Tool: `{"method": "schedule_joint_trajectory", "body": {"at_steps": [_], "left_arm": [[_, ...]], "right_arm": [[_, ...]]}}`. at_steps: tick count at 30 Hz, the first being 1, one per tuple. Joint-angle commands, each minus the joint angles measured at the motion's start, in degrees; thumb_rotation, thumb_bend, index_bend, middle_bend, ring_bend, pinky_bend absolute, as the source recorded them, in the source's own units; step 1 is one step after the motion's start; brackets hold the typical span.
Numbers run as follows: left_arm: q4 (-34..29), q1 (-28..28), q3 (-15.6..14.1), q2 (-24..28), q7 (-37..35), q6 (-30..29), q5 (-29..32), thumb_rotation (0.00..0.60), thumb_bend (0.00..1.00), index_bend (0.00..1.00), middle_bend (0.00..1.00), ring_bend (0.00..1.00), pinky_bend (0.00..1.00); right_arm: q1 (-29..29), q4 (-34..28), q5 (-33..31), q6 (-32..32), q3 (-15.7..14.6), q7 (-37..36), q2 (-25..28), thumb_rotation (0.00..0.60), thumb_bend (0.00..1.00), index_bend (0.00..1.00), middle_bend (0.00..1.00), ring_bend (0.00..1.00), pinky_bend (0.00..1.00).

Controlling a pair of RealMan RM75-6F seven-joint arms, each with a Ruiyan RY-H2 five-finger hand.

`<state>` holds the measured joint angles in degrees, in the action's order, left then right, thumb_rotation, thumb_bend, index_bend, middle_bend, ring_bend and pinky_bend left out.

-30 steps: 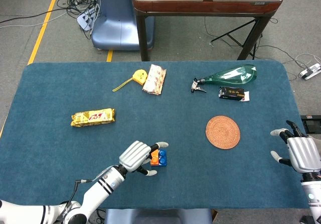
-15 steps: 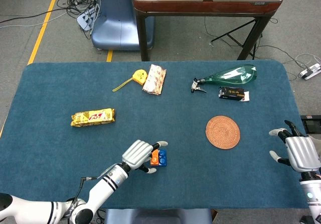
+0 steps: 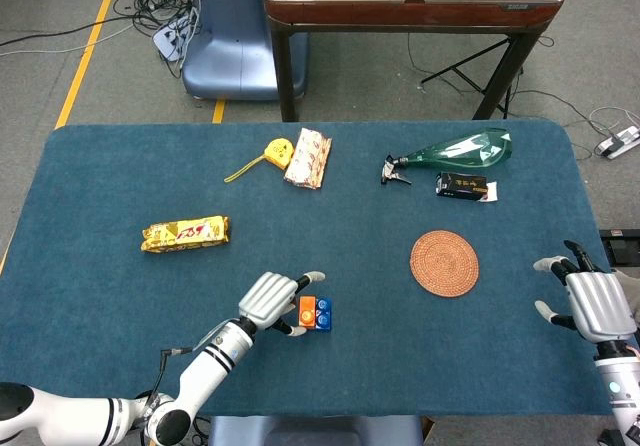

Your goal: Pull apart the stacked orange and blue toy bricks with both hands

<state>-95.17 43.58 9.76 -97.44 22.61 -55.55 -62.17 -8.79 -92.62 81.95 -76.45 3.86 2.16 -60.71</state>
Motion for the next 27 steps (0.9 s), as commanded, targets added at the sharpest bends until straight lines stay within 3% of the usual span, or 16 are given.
{"method": "schedule_joint_trajectory", "body": {"at_steps": [1,12,20,27], "left_arm": [[0.7,-0.1,-0.1,0.2,-0.1,-0.3,-0.1,0.600,0.02,0.21,1.00,0.94,1.00],[2.0,-0.2,-1.4,1.5,1.9,-1.0,0.7,0.600,0.02,0.22,1.00,0.94,1.00],[-3.7,0.3,-1.2,4.9,3.7,-0.5,3.1,0.600,0.02,0.23,1.00,0.93,1.00],[-8.3,1.3,-0.1,7.6,3.2,1.0,6.4,0.600,0.02,0.30,1.00,0.91,1.00]], "right_arm": [[-0.1,0.1,0.0,0.2,0.0,0.0,-0.1,0.600,0.18,0.38,0.38,0.37,0.46],[-0.4,0.3,0.0,0.3,0.1,-0.3,-0.2,0.600,0.18,0.38,0.38,0.37,0.46],[-0.2,-0.4,0.1,-0.3,0.2,-0.1,0.4,0.600,0.18,0.38,0.38,0.37,0.46],[-0.3,-1.0,0.2,-0.5,0.2,0.3,0.7,0.600,0.18,0.38,0.38,0.37,0.46]]}}
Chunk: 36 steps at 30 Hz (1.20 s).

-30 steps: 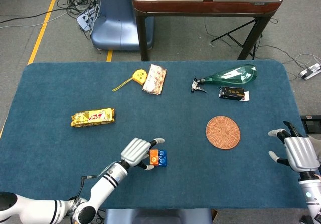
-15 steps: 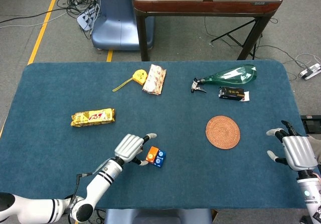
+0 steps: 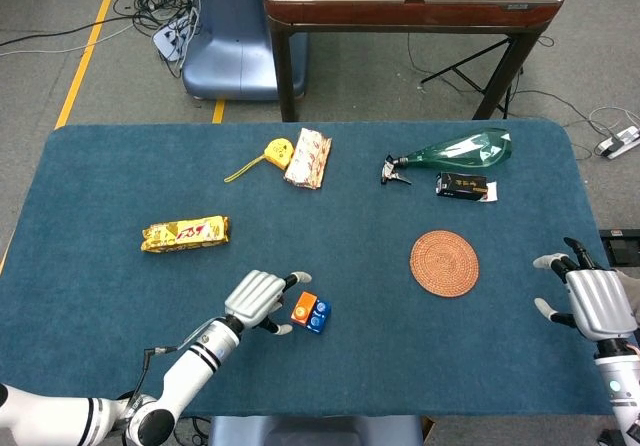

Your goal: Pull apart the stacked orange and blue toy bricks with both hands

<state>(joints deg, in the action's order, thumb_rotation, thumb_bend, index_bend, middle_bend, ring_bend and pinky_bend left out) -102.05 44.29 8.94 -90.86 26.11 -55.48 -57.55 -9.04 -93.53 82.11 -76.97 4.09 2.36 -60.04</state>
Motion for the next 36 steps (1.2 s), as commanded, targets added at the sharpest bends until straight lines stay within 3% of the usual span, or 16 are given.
{"method": "schedule_joint_trajectory", "body": {"at_steps": [1,8,21,36], "left_arm": [[-1.8,0.9,0.9,1.3,-0.4,1.1,2.4,0.600,0.02,0.31,1.00,0.91,1.00],[-2.2,2.6,1.4,1.4,0.0,1.4,4.6,0.600,0.02,0.44,1.00,0.91,1.00],[-1.2,2.4,0.5,0.2,-2.1,-1.2,0.9,0.600,0.02,0.53,0.94,0.95,1.00],[-0.8,4.2,0.6,-1.7,2.2,-2.9,5.7,0.600,0.03,0.62,0.91,0.95,1.00]], "right_arm": [[0.0,-0.1,0.0,0.0,0.0,0.1,0.1,0.600,0.18,0.38,0.38,0.37,0.46],[0.0,0.1,-0.2,0.2,-0.1,-0.1,0.0,0.600,0.18,0.38,0.38,0.37,0.46],[-0.3,0.6,-0.2,0.6,-0.1,-0.5,-0.4,0.600,0.18,0.38,0.38,0.37,0.46],[-0.2,1.2,-0.2,0.5,-0.2,-1.3,-0.6,0.600,0.18,0.38,0.38,0.37,0.46]]}}
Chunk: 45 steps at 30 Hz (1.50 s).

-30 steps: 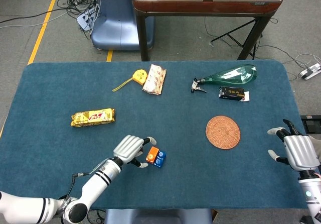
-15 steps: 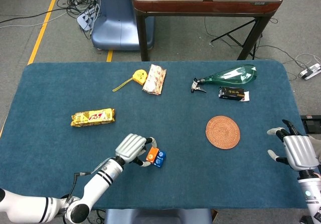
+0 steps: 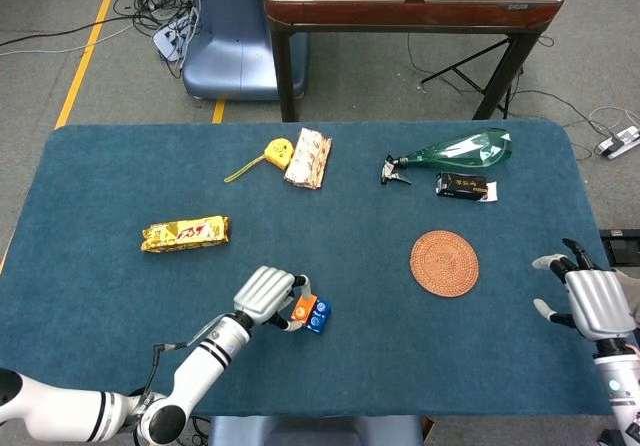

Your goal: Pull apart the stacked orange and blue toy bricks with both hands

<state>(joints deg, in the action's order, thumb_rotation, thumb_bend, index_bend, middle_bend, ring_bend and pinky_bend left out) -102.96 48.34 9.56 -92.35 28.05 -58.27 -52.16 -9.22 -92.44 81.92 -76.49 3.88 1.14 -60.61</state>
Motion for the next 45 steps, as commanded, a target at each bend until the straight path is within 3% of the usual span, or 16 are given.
{"method": "schedule_joint_trajectory", "body": {"at_steps": [1,13,24,37,45], "left_arm": [[0.1,0.2,-0.1,-0.2,0.3,-0.2,0.5,0.600,0.03,0.62,0.91,0.95,1.00],[-0.3,0.7,-0.4,0.4,0.2,0.3,1.6,0.600,0.11,0.62,0.89,0.95,1.00],[-0.6,1.0,-1.0,1.0,-0.3,0.8,1.7,0.600,0.28,0.61,0.89,0.95,1.00],[-0.9,1.4,-1.3,1.5,-0.7,1.3,1.9,0.600,0.30,0.61,0.88,0.95,1.00],[-1.1,1.6,-0.9,1.6,-1.8,1.8,2.7,0.600,0.39,0.62,0.88,0.95,1.00]], "right_arm": [[0.0,0.2,0.0,0.0,0.0,-0.2,-0.1,0.600,0.18,0.38,0.38,0.37,0.46],[-0.3,1.2,-0.1,0.8,-0.1,-0.8,-0.8,0.600,0.18,0.38,0.38,0.37,0.46],[-0.6,1.5,-0.1,1.3,-0.2,-0.8,-1.2,0.600,0.18,0.38,0.38,0.37,0.46],[-0.8,2.3,-0.4,1.8,-0.2,-1.2,-1.7,0.600,0.18,0.38,0.38,0.37,0.46],[-0.9,2.8,-0.5,2.0,-0.3,-1.6,-2.0,0.600,0.18,0.38,0.38,0.37,0.46]]}}
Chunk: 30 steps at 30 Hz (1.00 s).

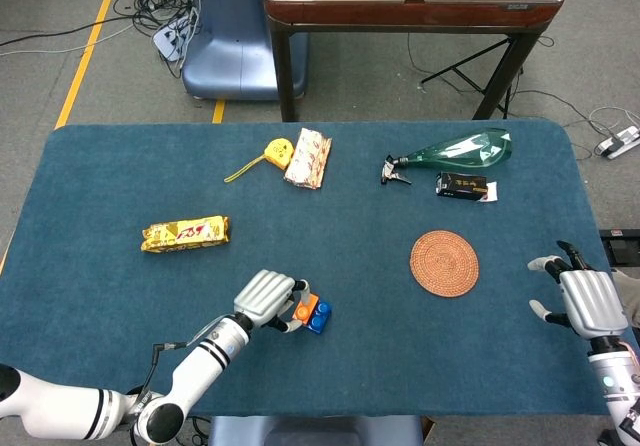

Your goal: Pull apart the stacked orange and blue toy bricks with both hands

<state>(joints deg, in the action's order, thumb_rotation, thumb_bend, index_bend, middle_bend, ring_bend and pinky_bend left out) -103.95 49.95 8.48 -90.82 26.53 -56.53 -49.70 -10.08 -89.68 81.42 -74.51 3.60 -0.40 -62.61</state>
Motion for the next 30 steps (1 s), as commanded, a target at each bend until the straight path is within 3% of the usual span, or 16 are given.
{"method": "schedule_joint_trajectory", "body": {"at_steps": [1,19,25,30], "left_arm": [[-0.1,0.0,0.2,0.1,-0.6,0.1,0.2,0.600,0.39,0.62,0.88,0.95,1.00],[-2.0,-2.1,2.8,1.8,-9.3,0.4,2.8,0.600,0.54,0.68,0.88,0.95,1.00],[-2.9,-3.0,4.5,2.3,-12.1,-1.1,3.2,0.600,0.55,0.69,0.88,0.95,1.00],[-3.5,-4.0,6.3,2.0,-14.5,-3.0,3.9,0.600,0.55,0.69,0.88,0.95,1.00]], "right_arm": [[0.0,0.1,0.0,0.0,0.0,-0.1,0.0,0.600,0.18,0.38,0.38,0.37,0.46],[-0.9,-0.4,1.5,-1.3,1.0,-1.1,-1.0,0.600,0.18,0.40,0.40,0.39,0.48],[-2.4,-1.9,3.2,-2.0,2.4,-3.3,-2.0,0.600,0.15,0.41,0.46,0.48,0.63],[-4.8,-4.7,3.6,-0.4,3.8,-4.8,-2.2,0.600,0.06,0.41,0.55,0.64,0.76]]}}
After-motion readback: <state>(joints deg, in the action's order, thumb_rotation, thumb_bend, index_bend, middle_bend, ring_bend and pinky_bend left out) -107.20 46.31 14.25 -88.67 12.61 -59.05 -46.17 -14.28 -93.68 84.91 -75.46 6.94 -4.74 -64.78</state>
